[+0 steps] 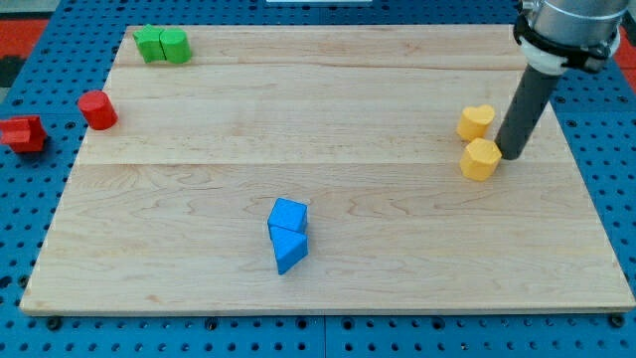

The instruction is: Push the yellow hexagon towards the center left

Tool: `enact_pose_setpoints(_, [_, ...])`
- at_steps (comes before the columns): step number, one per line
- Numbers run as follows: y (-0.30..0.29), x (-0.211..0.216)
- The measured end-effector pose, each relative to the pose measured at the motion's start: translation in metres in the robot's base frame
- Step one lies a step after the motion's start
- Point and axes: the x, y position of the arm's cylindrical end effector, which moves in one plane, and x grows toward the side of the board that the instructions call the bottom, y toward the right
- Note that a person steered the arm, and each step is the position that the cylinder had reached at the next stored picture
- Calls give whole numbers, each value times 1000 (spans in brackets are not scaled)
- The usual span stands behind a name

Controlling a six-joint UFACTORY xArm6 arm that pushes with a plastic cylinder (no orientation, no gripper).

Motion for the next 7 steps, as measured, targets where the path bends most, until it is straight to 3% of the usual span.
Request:
enact_pose_setpoints(2, [15,32])
enact_pose_setpoints(4, [-6,31])
enact_pose_setpoints(6, [-53,-14])
enact_pose_setpoints(7, [-84,-10])
